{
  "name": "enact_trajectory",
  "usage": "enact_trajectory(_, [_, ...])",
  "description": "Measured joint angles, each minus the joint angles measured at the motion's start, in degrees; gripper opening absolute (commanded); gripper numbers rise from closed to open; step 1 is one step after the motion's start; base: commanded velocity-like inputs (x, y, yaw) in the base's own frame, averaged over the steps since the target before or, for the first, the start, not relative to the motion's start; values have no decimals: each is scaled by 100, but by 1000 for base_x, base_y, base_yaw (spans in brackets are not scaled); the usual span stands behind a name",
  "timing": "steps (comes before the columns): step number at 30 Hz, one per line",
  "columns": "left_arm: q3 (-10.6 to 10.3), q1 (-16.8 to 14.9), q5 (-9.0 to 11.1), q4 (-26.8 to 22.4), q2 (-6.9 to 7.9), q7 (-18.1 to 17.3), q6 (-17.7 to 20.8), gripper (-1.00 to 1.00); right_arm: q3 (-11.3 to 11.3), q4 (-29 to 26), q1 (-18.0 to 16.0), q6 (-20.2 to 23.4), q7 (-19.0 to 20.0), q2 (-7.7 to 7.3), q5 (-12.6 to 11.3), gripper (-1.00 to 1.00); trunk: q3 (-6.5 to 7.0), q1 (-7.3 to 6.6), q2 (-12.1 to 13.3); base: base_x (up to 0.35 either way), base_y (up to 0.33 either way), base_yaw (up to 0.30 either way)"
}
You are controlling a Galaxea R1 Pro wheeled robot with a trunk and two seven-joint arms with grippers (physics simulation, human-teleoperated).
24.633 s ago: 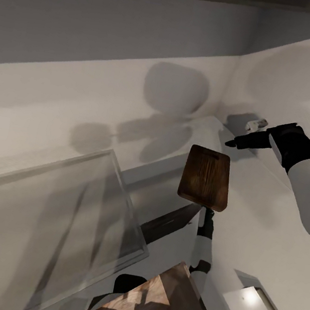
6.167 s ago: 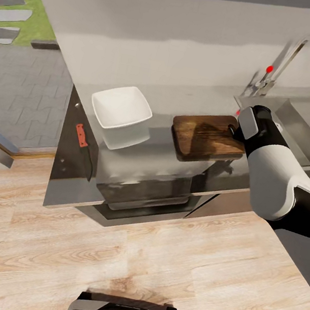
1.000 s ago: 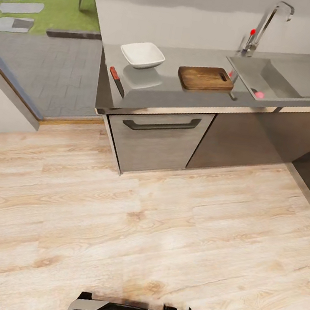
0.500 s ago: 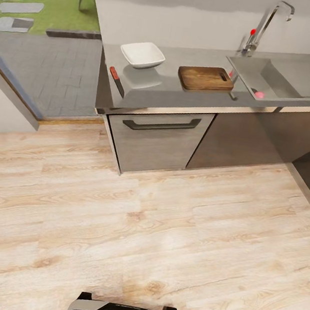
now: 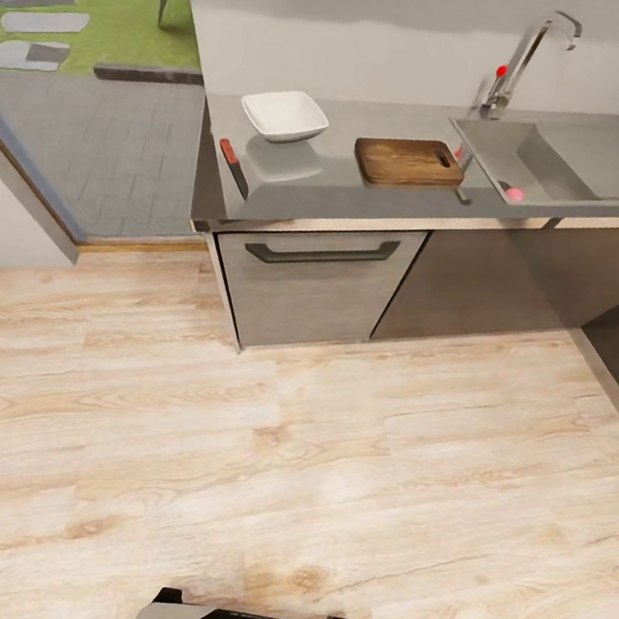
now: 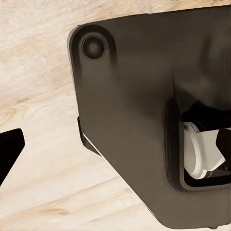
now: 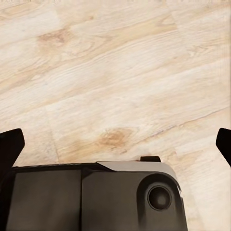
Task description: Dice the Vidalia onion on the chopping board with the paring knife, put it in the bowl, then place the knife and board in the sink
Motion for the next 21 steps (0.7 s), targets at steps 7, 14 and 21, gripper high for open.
enact_trajectory(7, [0, 0, 0, 0, 0, 0, -6, 100, -1, 0, 0, 0, -2, -6, 0, 100, 63, 0, 0, 0, 0, 0])
enact_trajectory(14, [0, 0, 0, 4, -3, -1, -9, 100, -8, 0, 0, 0, -2, -15, 0, 100, 127, 0, 0, 0, 0, 0])
enact_trajectory(21, [-3, 0, 0, 8, -8, -7, -9, 100, -12, -7, 0, 0, -5, -30, -1, 100, 191, 0, 0, 0, 0, 0])
